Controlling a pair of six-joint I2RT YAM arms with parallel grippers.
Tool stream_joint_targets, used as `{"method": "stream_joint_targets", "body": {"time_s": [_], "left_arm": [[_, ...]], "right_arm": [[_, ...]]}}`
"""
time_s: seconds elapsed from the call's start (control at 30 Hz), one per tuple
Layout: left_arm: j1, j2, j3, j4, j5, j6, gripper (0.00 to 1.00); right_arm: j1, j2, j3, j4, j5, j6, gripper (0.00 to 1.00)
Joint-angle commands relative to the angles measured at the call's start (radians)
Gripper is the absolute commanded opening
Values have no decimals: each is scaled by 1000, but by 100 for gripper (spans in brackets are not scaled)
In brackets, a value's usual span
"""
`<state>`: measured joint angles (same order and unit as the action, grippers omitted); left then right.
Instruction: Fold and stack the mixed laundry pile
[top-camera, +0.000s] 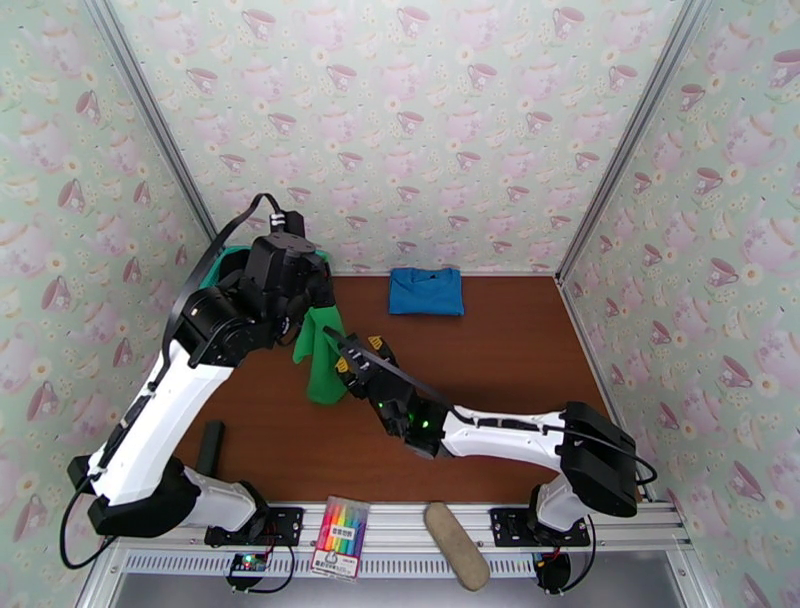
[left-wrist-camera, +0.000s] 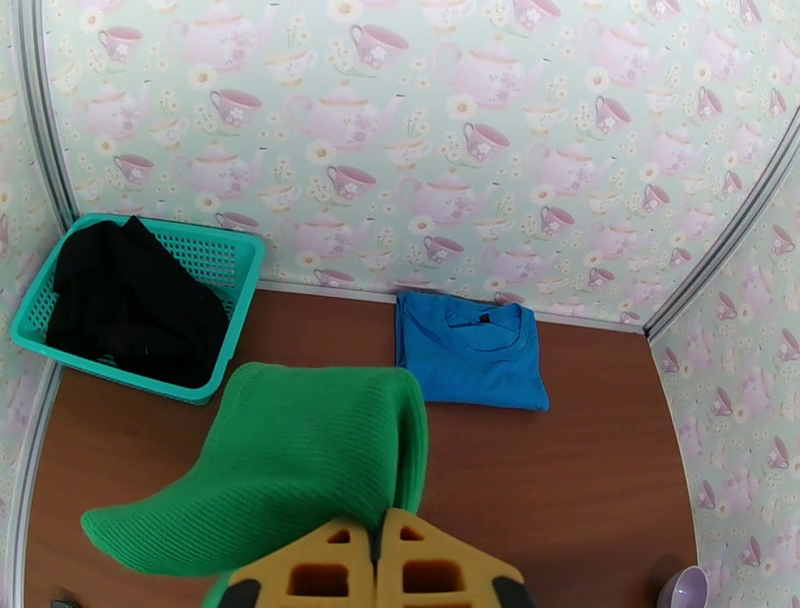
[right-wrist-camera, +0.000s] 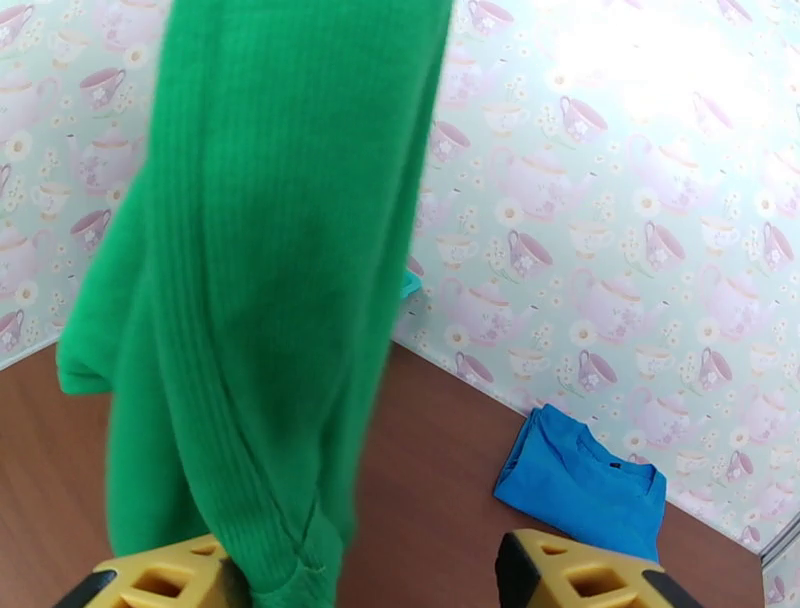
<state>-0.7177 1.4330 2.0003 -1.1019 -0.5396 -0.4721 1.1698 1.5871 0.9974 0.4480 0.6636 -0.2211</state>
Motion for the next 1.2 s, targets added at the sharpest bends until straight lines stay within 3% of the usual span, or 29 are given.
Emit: {"method": "stream_joint_targets", "body": {"time_s": [0.0,0.17,0.27,0.33,0.43,0.6,0.83,1.0,1.17], "left_arm": [[-5,-29,-12,51,-1,-9,0],[-5,-32,-25,60,2,-11,0],[-5,-31,-22,59,5,-11,0],[-5,-33,-23,59,11,-12,0],[-5,-40,-26,44,14,-11,0],[-4,-57,-36,-105,-16,-18,0],[-58,-108,-54,-415,-9,-101,0],[-153,-88,-93,-593,3,-180,0],[-178,-13,-160,-633,-8,-194,0]], "right_arm": [[-9,-10,46,-37,-63,20,70],[-9,22,67,-40,-100,37,73],[-11,47,88,-48,-101,38,67],[-18,56,104,-61,-92,44,49],[-29,36,123,-108,-33,36,0],[-30,-155,112,-302,12,-51,0],[-31,-502,247,-940,-134,-19,0],[-32,-567,379,-1235,-152,13,0],[-79,-524,336,-1302,-122,-4,0]]}}
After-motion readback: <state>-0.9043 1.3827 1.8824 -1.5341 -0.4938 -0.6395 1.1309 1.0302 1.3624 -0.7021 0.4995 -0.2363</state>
